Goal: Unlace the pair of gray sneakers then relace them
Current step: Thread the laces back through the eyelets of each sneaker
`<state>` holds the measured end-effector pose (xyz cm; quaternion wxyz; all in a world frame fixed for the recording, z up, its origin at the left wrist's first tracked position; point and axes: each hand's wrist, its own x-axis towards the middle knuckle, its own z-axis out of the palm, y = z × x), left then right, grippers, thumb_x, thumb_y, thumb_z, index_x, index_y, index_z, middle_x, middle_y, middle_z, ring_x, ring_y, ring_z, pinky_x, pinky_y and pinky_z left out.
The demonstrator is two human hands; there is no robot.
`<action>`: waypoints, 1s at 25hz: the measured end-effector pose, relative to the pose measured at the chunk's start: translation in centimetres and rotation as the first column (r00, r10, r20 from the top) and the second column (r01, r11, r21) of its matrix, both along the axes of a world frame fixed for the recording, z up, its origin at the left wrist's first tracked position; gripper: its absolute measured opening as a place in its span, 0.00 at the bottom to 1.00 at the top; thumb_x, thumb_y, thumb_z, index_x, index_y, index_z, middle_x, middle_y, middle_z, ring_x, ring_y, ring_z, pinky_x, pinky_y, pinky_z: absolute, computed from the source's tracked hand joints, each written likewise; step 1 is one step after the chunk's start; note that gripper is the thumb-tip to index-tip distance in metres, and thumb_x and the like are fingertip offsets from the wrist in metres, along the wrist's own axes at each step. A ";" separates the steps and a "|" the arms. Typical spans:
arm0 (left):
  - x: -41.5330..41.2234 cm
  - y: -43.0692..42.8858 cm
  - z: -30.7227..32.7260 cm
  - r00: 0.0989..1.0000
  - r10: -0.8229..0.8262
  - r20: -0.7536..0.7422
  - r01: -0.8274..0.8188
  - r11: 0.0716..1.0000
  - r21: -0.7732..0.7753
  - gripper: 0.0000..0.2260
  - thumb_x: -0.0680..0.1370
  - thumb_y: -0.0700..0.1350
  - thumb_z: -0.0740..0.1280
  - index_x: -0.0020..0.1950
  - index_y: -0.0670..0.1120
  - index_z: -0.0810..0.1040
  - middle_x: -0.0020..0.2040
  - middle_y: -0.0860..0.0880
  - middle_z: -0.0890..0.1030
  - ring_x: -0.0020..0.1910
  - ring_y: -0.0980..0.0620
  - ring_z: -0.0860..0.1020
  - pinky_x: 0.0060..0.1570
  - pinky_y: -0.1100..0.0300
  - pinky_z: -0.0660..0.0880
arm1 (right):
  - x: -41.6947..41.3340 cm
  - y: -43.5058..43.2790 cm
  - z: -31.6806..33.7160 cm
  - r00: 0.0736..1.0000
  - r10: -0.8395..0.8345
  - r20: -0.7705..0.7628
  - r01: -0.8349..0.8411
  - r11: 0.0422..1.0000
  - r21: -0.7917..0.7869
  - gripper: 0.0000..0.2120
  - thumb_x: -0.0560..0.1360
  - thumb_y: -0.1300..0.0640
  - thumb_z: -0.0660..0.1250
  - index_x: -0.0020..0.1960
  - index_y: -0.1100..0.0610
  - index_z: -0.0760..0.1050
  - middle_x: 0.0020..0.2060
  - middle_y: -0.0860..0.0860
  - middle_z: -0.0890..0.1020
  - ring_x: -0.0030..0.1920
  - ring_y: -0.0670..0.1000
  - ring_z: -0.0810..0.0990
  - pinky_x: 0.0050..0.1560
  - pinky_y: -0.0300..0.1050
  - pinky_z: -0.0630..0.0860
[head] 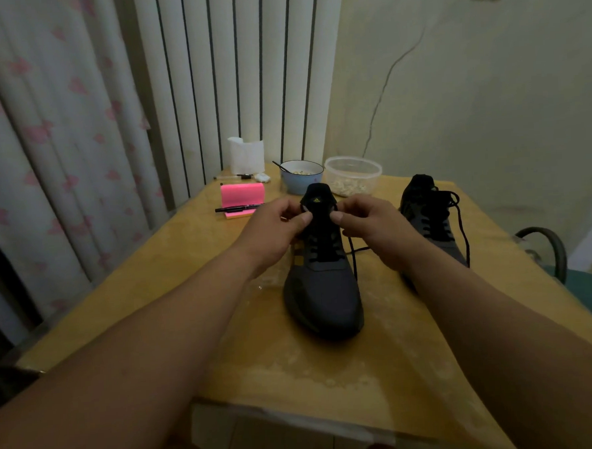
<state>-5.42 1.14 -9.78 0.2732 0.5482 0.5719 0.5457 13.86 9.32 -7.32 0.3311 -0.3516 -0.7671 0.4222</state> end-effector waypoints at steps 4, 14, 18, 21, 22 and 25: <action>0.3 0.1 -0.3 0.999 0.015 0.048 -0.015 1.000 -0.004 0.06 0.87 0.44 0.63 0.53 0.49 0.78 0.52 0.44 0.83 0.53 0.45 0.83 0.54 0.51 0.82 | -0.1 0.2 0.0 0.997 -0.012 -0.082 -0.001 0.988 -0.152 0.05 0.83 0.57 0.67 0.53 0.57 0.80 0.53 0.55 0.85 0.58 0.55 0.82 0.63 0.56 0.77; -0.3 0.1 -0.3 0.995 -0.038 0.093 0.042 0.998 -0.042 0.04 0.86 0.44 0.65 0.58 0.47 0.78 0.54 0.42 0.83 0.50 0.48 0.83 0.52 0.52 0.83 | 0.5 0.8 -0.1 0.993 0.055 -0.109 -0.079 0.971 -0.227 0.08 0.82 0.61 0.67 0.60 0.62 0.77 0.57 0.57 0.83 0.61 0.56 0.82 0.61 0.50 0.78; 0.8 0.2 -0.6 0.989 -0.023 0.148 0.020 1.000 0.022 0.05 0.85 0.42 0.66 0.57 0.47 0.81 0.53 0.47 0.83 0.50 0.54 0.83 0.48 0.62 0.82 | 0.4 0.7 -0.7 0.989 0.036 -0.140 -0.058 0.986 -0.157 0.10 0.82 0.62 0.68 0.62 0.66 0.79 0.55 0.57 0.84 0.55 0.52 0.83 0.54 0.41 0.80; 1.2 0.3 -0.6 0.991 0.002 0.134 -0.004 1.000 0.020 0.04 0.86 0.44 0.64 0.56 0.48 0.79 0.51 0.48 0.81 0.48 0.52 0.82 0.48 0.58 0.82 | -0.4 0.7 -1.1 0.983 0.002 -0.184 -0.035 0.984 -0.175 0.06 0.84 0.60 0.65 0.55 0.63 0.78 0.50 0.56 0.84 0.52 0.52 0.83 0.58 0.48 0.81; 1.1 0.4 -0.5 0.993 0.016 0.120 -0.018 1.000 0.014 0.05 0.87 0.45 0.62 0.57 0.47 0.77 0.51 0.47 0.81 0.46 0.51 0.81 0.47 0.57 0.81 | -0.5 0.7 -1.1 0.983 -0.009 -0.184 -0.027 0.981 -0.191 0.06 0.85 0.60 0.63 0.53 0.60 0.78 0.50 0.55 0.84 0.52 0.52 0.83 0.57 0.50 0.81; 0.8 0.5 0.0 0.996 0.048 0.076 -0.048 0.999 -0.004 0.07 0.88 0.46 0.59 0.61 0.45 0.74 0.48 0.44 0.82 0.41 0.49 0.82 0.42 0.57 0.80 | -0.5 0.7 -0.9 0.982 -0.048 -0.185 0.007 0.976 -0.218 0.08 0.87 0.58 0.59 0.57 0.60 0.75 0.54 0.57 0.85 0.55 0.55 0.85 0.54 0.51 0.82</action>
